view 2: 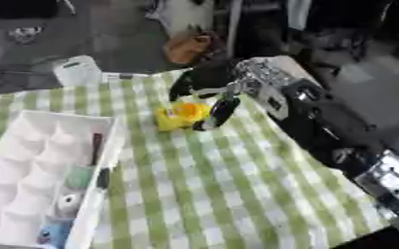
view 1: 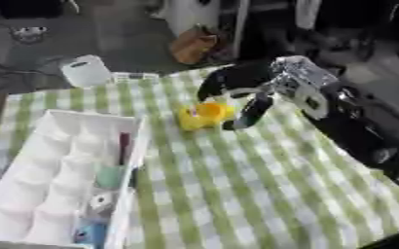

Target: Pick up objects on the table and place them in the box.

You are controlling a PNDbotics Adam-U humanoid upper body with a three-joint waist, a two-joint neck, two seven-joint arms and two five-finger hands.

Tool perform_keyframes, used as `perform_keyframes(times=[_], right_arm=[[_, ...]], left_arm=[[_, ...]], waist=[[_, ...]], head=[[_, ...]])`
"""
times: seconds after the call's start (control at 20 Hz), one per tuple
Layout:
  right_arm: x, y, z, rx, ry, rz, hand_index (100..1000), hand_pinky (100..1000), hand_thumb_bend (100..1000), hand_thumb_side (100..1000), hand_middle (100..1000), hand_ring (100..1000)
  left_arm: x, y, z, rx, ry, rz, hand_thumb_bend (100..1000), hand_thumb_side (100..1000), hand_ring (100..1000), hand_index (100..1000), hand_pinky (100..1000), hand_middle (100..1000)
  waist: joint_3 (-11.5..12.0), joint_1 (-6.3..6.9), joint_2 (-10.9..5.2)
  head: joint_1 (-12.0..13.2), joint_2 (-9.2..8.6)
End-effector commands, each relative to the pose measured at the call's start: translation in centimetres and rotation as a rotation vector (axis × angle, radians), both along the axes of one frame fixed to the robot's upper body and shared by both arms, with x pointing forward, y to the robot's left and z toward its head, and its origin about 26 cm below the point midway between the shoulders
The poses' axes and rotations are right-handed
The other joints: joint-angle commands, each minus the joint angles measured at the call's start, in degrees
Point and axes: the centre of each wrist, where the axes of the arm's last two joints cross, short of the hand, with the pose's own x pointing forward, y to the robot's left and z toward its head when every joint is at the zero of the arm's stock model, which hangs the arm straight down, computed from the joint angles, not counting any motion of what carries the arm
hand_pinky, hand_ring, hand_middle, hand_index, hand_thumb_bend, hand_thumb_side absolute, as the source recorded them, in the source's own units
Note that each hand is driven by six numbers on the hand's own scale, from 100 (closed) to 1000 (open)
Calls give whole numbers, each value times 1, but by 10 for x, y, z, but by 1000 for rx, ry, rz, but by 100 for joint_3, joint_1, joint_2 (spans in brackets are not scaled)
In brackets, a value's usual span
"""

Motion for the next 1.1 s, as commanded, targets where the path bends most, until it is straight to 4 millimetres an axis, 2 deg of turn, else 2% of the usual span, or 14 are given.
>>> perform_keyframes(times=[0.05,0.85,1.1], right_arm=[[0,-3,13,-24,-22,-5,955,1000,376,325,888,971],[1,-4,14,-21,-20,-8,955,1000,380,322,888,970],[1,-6,15,-16,-32,-15,966,1000,386,321,898,970]], left_arm=[[-2,3,8,12,-33,7,100,766,664,770,694,826],[-3,4,8,11,-31,8,100,764,665,771,694,825],[-2,4,8,10,-31,9,100,767,666,773,694,826]], waist=[[-11,45,-145],[3,77,-166],[29,76,-153]], head=[[-14,-3],[-20,16],[88,70]])
